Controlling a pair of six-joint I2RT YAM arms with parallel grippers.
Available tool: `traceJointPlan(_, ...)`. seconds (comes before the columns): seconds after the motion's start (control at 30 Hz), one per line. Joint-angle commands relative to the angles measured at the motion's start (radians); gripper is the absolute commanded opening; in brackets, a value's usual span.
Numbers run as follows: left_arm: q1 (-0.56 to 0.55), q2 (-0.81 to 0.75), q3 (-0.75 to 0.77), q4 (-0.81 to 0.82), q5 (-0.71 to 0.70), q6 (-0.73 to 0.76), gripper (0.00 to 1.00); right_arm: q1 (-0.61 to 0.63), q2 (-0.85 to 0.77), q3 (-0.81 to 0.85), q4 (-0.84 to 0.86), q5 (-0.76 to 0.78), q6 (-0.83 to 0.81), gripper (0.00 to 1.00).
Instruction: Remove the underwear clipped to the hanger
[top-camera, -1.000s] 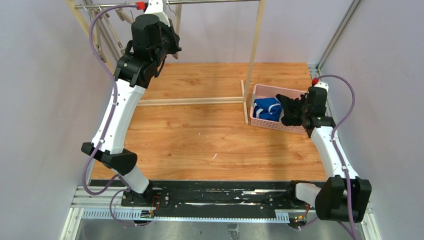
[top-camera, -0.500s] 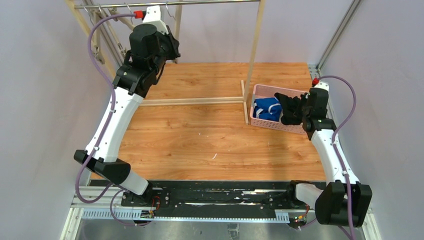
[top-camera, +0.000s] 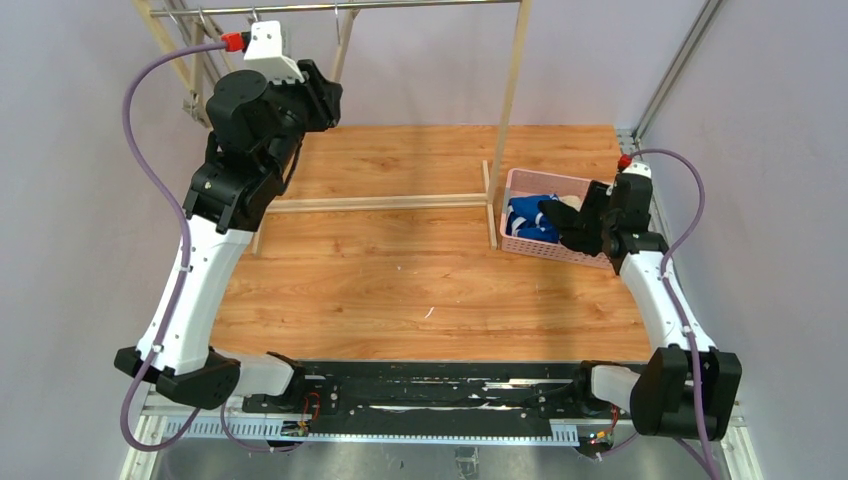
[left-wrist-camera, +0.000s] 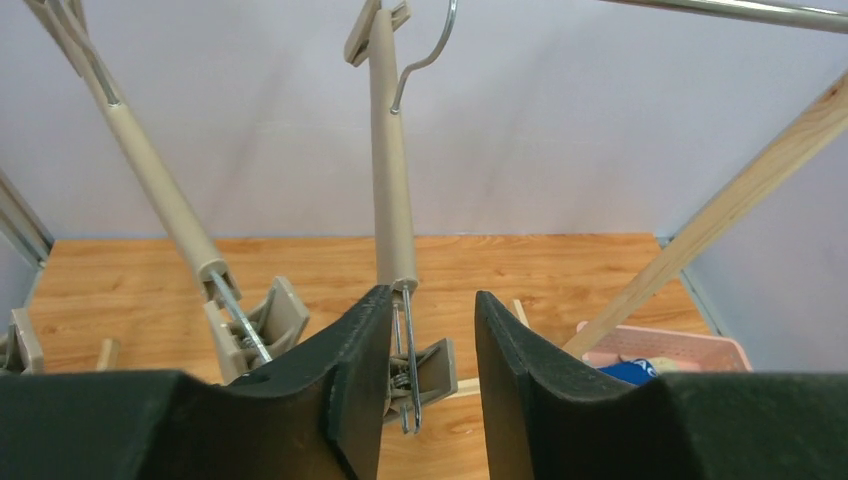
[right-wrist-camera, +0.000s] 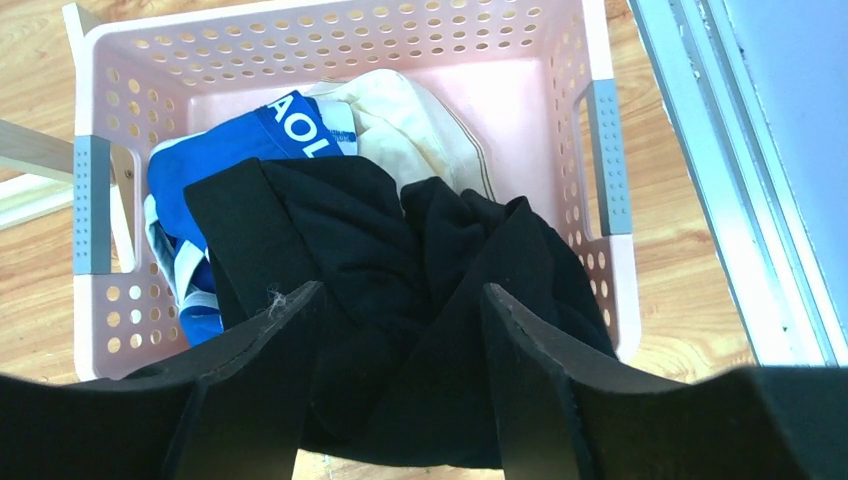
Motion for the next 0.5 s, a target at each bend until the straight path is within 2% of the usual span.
traceJointPlan(0.0, 0.006, -0.005, -0.023, 0.02, 0.01, 0.019, 0.45, -0.016, 0.047, 0.055, 0.034, -0.043, -0.019, 0.62)
traceJointPlan(0.23, 0.007, -0.036, -0.038, 0.043, -0.011, 0.039, 0.48, -0.016, 0.058, 0.082, 0.069, -0.127, -0.056, 0.63)
traceJointPlan(0.4, 0.007, -0.056, -0.021, 0.034, 0.019, 0.076, 0.48, -0.018, -0.052, -0.025, 0.319, -0.256, -0.1, 0.65)
traceJointPlan(0.47, 0.006, -0.069, -0.019, 0.019, 0.039, 0.091, 0.48, -0.018, -0.082, -0.028, 0.338, -0.259, -0.115, 0.65)
